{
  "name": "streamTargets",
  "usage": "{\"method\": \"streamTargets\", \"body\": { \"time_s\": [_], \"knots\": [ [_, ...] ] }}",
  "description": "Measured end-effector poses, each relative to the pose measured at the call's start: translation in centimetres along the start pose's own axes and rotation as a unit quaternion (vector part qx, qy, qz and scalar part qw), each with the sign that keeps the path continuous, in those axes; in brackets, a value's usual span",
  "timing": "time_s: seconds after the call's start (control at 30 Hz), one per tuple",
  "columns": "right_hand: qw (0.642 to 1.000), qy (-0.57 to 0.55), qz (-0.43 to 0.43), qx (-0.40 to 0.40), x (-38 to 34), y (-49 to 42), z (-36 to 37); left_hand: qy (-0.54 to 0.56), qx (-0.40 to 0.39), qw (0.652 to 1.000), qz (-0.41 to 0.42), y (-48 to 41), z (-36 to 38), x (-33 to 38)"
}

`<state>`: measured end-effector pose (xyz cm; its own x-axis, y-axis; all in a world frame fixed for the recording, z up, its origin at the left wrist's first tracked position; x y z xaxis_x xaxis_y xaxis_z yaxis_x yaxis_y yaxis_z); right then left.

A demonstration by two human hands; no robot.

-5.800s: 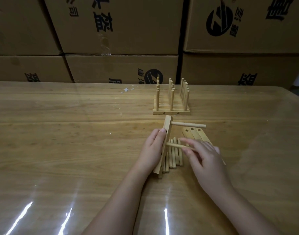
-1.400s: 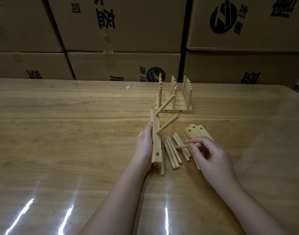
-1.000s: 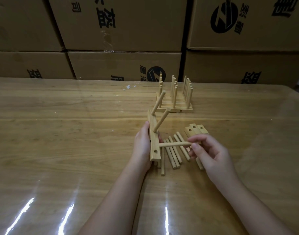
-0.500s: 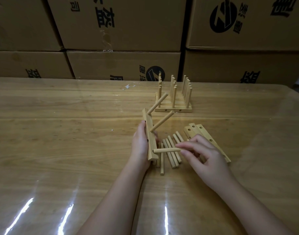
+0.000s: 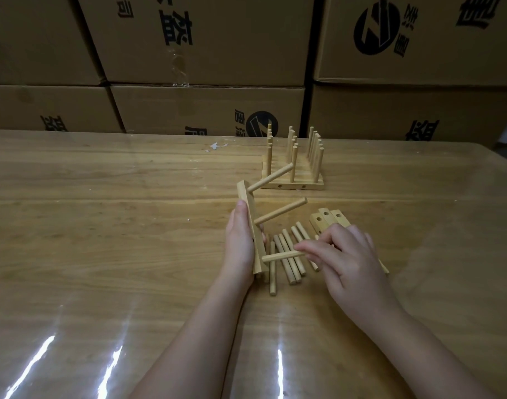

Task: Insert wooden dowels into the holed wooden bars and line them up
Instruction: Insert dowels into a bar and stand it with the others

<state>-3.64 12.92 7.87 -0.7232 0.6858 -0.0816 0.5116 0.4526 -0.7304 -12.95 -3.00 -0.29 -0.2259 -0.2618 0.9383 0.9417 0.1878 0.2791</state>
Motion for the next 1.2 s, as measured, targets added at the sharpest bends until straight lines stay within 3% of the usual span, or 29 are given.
{"method": "streamTargets", "body": {
  "time_s": [0.33, 1.2],
  "knots": [
    [0.998, 0.053, -0.024, -0.007, -0.78, -0.2, -0.21, -0.004, 0.014, 1.0, 0.008, 0.18, 0.03, 0.13],
    [0.998, 0.022, 0.027, -0.059, -0.54, 0.03, 0.72, -0.015, 0.014, 0.998, 0.051, 0.56, 0.41, 0.73]
  ]
}}
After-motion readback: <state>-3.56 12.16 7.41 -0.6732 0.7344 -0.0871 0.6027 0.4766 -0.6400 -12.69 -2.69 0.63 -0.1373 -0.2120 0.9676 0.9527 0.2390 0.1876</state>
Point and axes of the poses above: each hand's wrist, its own y-axis away from the middle knuckle, its own z-axis out of the palm, x = y × z, the point moved 8 cm from there along -y, towards the middle knuckle, and after that the axes turned 13 degrees about -z, right-handed, at the moved point
